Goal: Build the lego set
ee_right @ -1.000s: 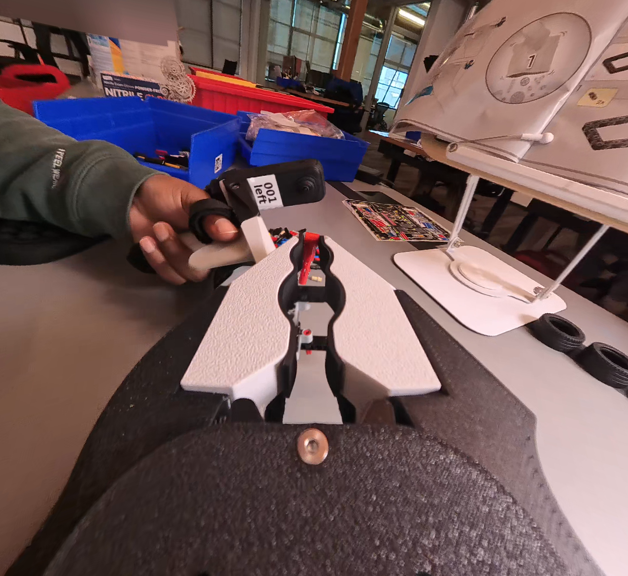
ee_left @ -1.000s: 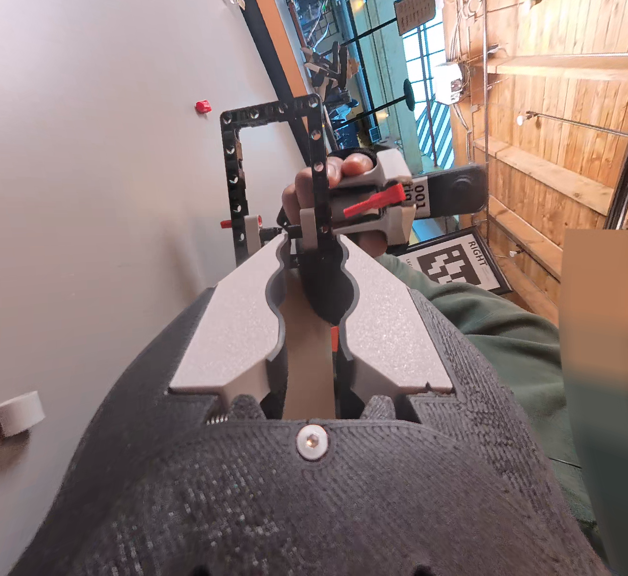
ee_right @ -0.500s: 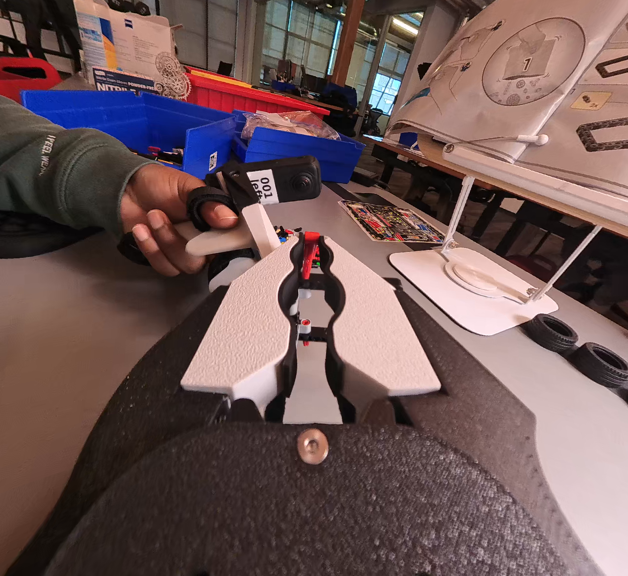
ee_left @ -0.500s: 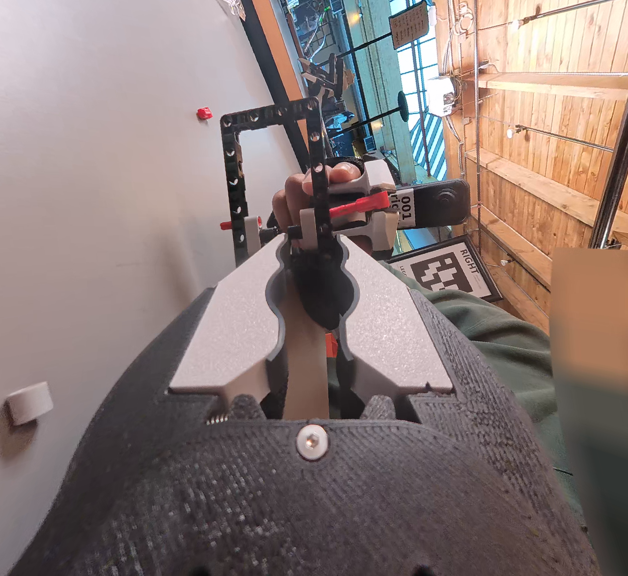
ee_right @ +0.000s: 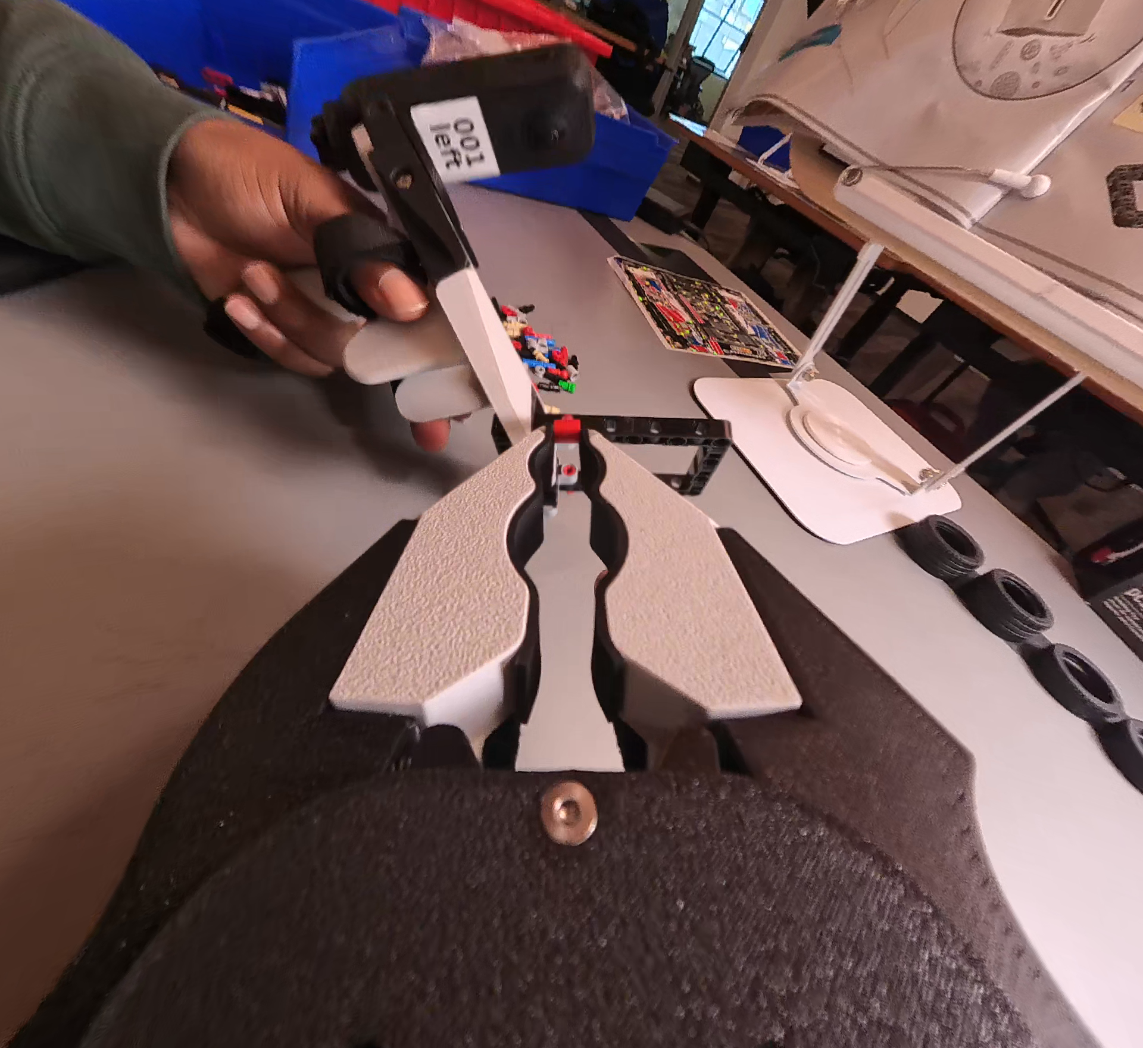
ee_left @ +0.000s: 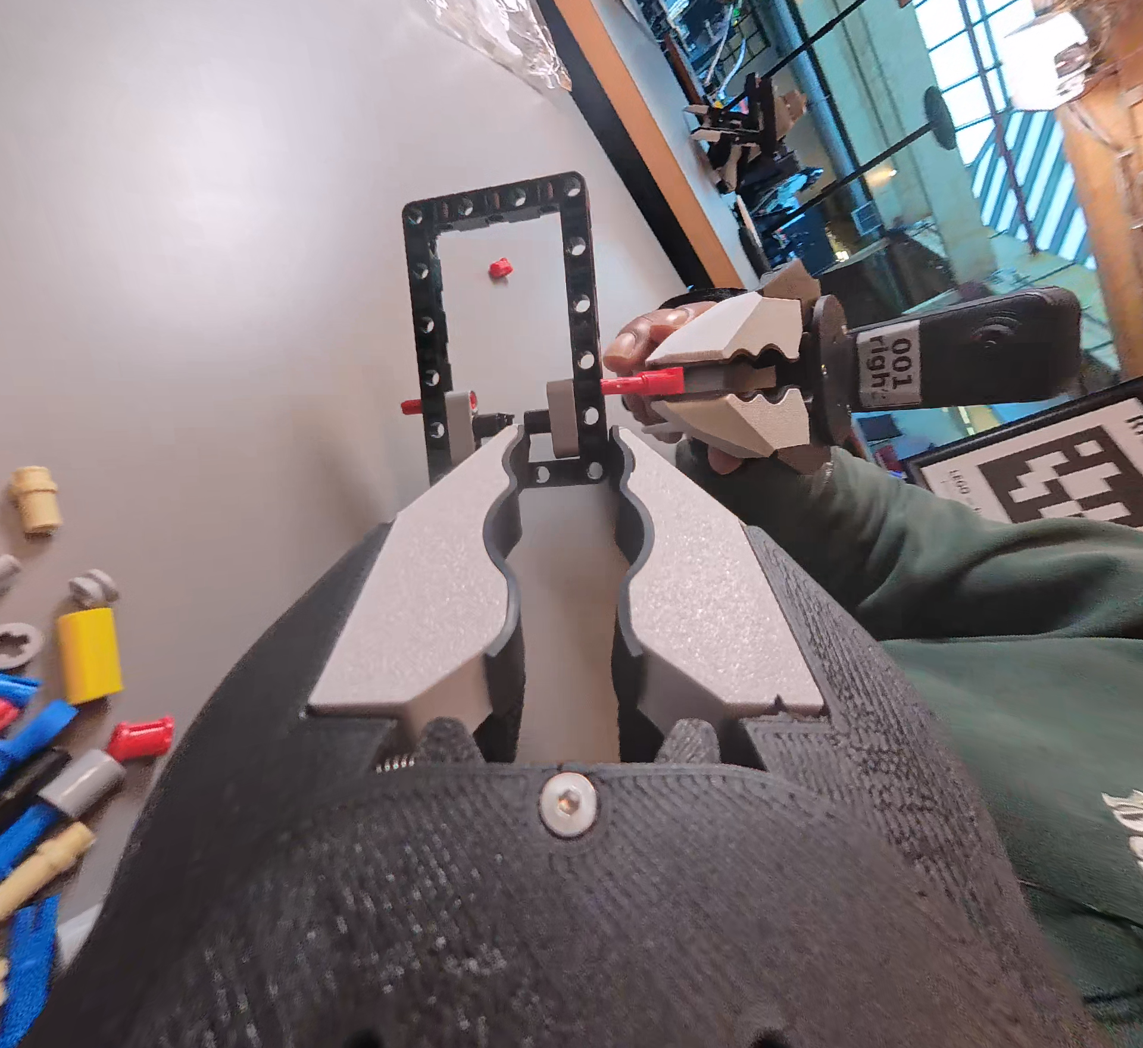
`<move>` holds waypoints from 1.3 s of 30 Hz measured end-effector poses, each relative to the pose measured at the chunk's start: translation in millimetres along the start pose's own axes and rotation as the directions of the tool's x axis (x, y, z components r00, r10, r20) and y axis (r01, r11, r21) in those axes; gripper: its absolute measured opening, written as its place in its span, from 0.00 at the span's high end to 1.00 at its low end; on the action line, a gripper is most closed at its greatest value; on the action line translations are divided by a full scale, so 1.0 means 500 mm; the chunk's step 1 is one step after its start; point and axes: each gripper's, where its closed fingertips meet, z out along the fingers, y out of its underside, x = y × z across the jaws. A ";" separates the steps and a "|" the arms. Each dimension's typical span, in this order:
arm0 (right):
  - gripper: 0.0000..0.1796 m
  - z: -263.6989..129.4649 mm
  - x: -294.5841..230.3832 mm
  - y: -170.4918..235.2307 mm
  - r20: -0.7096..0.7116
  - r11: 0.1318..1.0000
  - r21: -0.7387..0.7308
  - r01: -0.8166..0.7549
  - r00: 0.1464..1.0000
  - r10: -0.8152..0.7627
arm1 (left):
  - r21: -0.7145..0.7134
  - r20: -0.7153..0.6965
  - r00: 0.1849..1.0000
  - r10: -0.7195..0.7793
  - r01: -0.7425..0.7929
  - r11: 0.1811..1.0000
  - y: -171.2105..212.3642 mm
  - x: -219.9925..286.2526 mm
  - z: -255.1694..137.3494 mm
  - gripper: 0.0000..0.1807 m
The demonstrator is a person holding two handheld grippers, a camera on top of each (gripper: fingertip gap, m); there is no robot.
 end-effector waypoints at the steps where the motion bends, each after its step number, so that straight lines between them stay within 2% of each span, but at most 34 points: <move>1: 0.97 0.002 -0.001 0.007 -0.003 1.000 -0.023 0.016 1.000 -0.016 | -0.002 0.014 1.000 0.014 -0.014 1.000 0.000 -0.004 -0.001 0.86; 5: 0.97 0.007 -0.001 0.025 -0.021 0.996 -0.076 0.047 0.999 -0.049 | -0.006 0.056 0.997 0.052 -0.052 0.999 0.000 -0.016 -0.001 0.86; 13: 0.97 0.005 -0.005 0.013 -0.021 0.997 -0.031 0.064 0.998 -0.065 | -0.008 0.095 0.992 0.079 -0.078 0.997 -0.001 -0.029 -0.003 0.86; 19: 0.97 0.013 -0.035 0.007 0.032 0.998 -0.013 0.053 0.998 -0.053 | -0.026 0.102 0.991 0.084 -0.082 0.996 0.008 -0.033 0.004 0.86; 27: 0.97 0.020 -0.034 0.003 0.015 0.999 -0.012 0.038 0.999 -0.038 | 0.025 0.026 1.000 0.008 -0.009 1.000 0.003 -0.020 0.009 0.86; 33: 0.97 0.022 -0.024 0.004 0.026 0.995 0.012 -0.102 0.994 0.102 | 0.081 0.077 0.988 0.133 -0.140 0.987 -0.015 -0.008 0.006 0.87; 36: 0.97 0.018 -0.010 0.000 0.026 0.982 0.040 -0.182 0.983 0.181 | 0.077 0.079 0.989 0.123 -0.129 0.989 -0.011 -0.010 0.008 0.86; 39: 0.97 0.008 0.021 0.009 -0.038 0.986 0.008 -0.165 0.986 0.165 | 0.088 0.083 0.991 0.103 -0.110 0.990 -0.017 -0.018 0.002 0.86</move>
